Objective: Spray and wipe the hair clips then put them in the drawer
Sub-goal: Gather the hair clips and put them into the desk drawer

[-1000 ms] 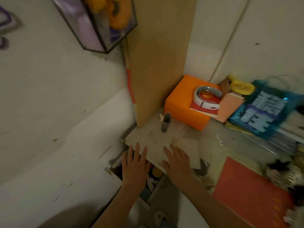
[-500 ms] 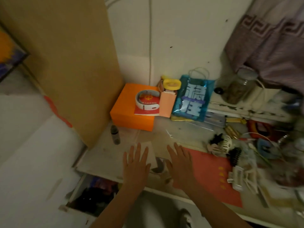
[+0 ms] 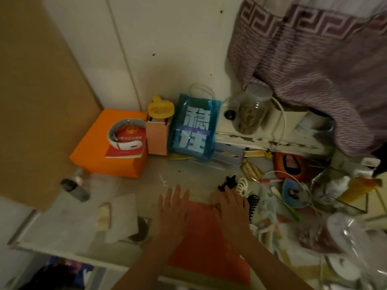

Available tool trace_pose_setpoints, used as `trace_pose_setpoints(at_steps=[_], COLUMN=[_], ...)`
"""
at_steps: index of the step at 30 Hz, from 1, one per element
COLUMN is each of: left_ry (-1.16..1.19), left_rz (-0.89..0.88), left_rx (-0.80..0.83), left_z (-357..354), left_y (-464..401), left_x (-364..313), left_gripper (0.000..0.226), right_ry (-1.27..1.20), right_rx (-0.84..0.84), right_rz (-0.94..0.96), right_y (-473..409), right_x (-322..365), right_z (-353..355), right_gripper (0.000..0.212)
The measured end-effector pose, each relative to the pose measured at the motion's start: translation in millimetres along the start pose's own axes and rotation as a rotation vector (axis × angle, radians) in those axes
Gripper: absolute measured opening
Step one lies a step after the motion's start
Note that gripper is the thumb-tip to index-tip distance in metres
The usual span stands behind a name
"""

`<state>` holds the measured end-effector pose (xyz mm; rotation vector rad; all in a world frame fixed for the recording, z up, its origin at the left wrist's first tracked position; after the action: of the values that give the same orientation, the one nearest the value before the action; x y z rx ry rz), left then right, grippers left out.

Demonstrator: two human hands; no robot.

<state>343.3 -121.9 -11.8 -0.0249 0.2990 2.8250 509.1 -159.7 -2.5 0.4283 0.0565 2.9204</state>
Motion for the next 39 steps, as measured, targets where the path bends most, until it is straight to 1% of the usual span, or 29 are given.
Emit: trace_pose_setpoints(at_steps=[1, 4, 5, 7, 11, 13, 17, 20, 23, 25, 28, 30, 32, 36, 39], left_ry=[-0.013, -0.05, -0.047, -0.038, -0.027, -0.021, -0.009, 0.11, 0.191, 0.28, 0.455, 0.595, 0.688, 0.747, 0.866], left_rz=[0.001, -0.022, -0.026, -0.037, -0.098, -0.124, -0.154, -0.138, -0.141, -0.135, -0.096, -0.02, 0.048, 0.092, 0.12], left_rx=[0.018, 0.079, 0.102, 0.142, 0.171, 0.182, 0.192, 0.208, 0.22, 0.209, 0.223, 0.241, 0.25, 0.266, 0.273], left_z=[-0.3, -1.6, -3.0, -9.9, -31.6, -42.4, -57.8, -66.5, -73.2, -75.2, -76.2, -75.7, -75.6, -79.7, -83.8], left_y=[-5.2, -19.0, -22.6, -30.4, -48.4, -57.7, -75.7, -87.5, -97.3, -103.9, -111.6, -114.8, -116.9, -120.7, -121.7], left_x=[-9.7, -35.6, -41.8, -51.5, -62.3, -66.0, -66.2, -63.4, -60.5, -60.7, -63.8, -66.3, -67.5, -66.5, -66.0], left_gripper=[0.06, 0.061, 0.06, 0.059, 0.064, 0.067, 0.073, 0.08, 0.081, 0.076, 0.061, 0.052, 0.048, 0.042, 0.04], right_ry=[-0.012, 0.033, 0.036, 0.016, 0.086, 0.091, 0.022, 0.02, 0.003, -0.01, -0.014, -0.024, -0.033, -0.046, -0.034], right_rx=[-0.014, 0.073, 0.08, 0.072, 0.022, 0.023, 0.028, 0.069, 0.146, 0.171, 0.208, 0.209, 0.204, 0.179, 0.115], right_rz=[-0.007, -0.025, -0.03, -0.05, -0.097, -0.105, -0.182, -0.211, -0.248, -0.273, -0.291, -0.304, -0.313, -0.323, -0.315], right_y=[-2.2, -6.7, -8.3, -9.8, -14.8, -17.4, -17.5, -19.5, -20.5, -19.5, -16.8, -15.4, -14.8, -15.5, -13.8], right_x=[-12.1, -44.8, -54.5, -68.0, -84.7, -93.4, -107.7, -115.2, -121.4, -123.1, -124.0, -125.1, -125.1, -120.9, -117.7], right_z=[1.7, 0.4, -0.8, -1.4, -3.1, -8.3, -23.3, -33.9, -42.6, -46.1, -49.7, -52.0, -53.7, -52.5, -54.9], right_gripper=[0.049, 0.051, 0.051, 0.051, 0.058, 0.056, 0.049, 0.049, 0.053, 0.055, 0.056, 0.056, 0.055, 0.055, 0.056])
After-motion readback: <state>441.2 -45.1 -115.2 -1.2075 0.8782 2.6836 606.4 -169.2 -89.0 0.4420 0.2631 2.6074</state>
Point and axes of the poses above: each hand's wrist, its own y-axis away from the middle knuckle, its own z-axis out of the back of the hand, x = y × z, the point moved 1 cm from there along -y, towards the middle knuckle, and after that the axes turned 2 degrees about z, right-handed, at the moved point
